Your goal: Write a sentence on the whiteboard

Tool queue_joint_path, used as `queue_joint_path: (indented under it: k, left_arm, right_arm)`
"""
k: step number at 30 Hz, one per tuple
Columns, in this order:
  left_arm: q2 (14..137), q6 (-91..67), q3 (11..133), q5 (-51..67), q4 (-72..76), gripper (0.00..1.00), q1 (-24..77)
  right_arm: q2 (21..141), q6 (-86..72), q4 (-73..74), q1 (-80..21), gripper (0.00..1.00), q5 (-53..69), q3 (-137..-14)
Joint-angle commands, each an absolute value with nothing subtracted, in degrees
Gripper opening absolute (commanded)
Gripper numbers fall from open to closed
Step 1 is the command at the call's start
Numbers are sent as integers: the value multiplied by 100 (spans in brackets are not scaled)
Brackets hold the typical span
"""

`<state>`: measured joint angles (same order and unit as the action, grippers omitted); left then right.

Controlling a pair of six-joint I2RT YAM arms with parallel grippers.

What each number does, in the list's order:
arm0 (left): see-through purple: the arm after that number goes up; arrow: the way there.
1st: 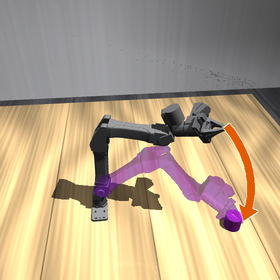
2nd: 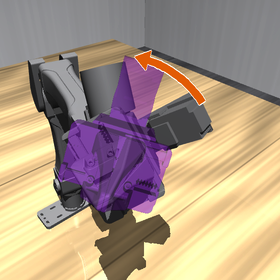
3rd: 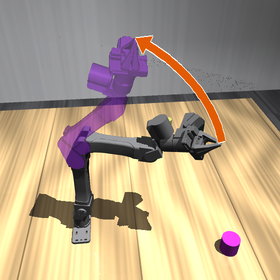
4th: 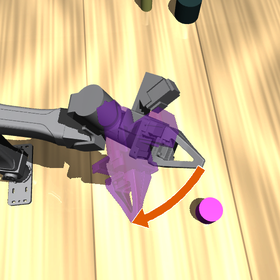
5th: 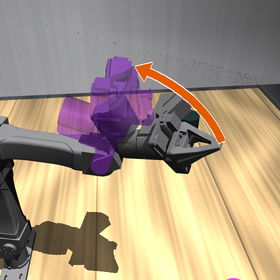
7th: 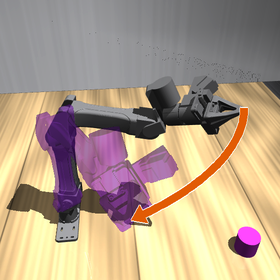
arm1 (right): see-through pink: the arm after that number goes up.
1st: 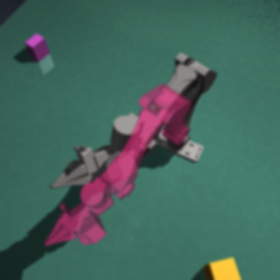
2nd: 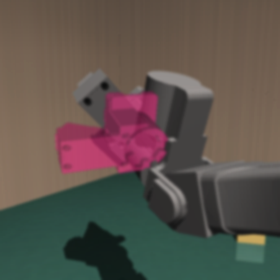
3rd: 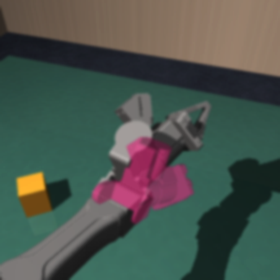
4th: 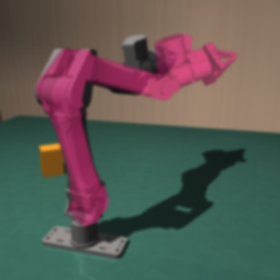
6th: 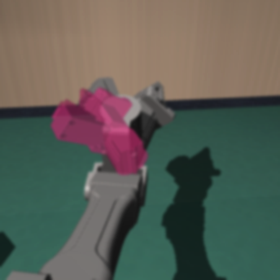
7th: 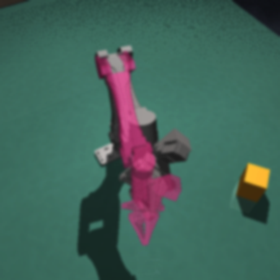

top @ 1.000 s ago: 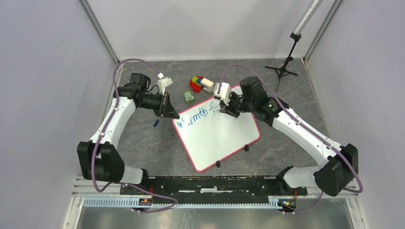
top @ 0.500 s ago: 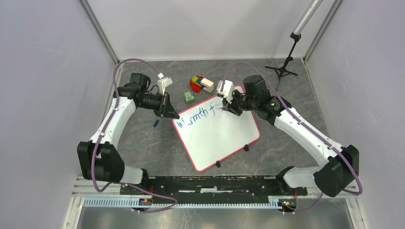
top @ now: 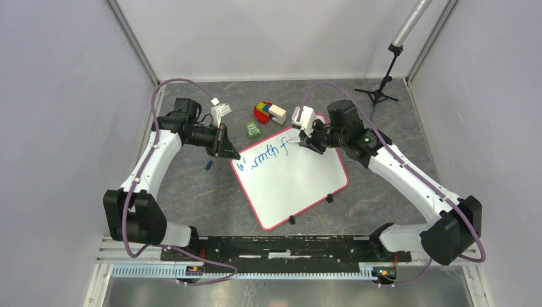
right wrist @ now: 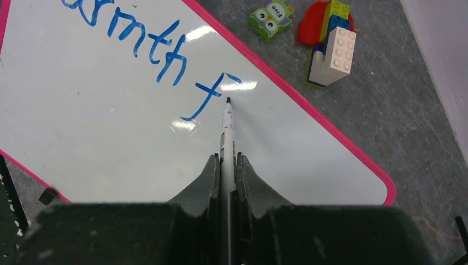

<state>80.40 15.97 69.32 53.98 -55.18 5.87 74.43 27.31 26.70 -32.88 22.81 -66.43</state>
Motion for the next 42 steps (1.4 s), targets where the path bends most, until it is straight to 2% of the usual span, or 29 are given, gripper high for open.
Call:
queue_joint_path:
  k: [1,26,42]
  left_arm:
    - [7989,1731,6935,5188,-5400,2,599]
    - [7988,1711,6954,5210,-5397,2,602]
    - [7946,1693,6936,5202,-5397,2,611]
  right_arm:
    - [7467,2798,2584,-3270,0,2168,-6778]
    - [7221,3042,3066,-3208,0,2417,-6539]
    - [7487,2936,2854,-3209,0,2305,-7205]
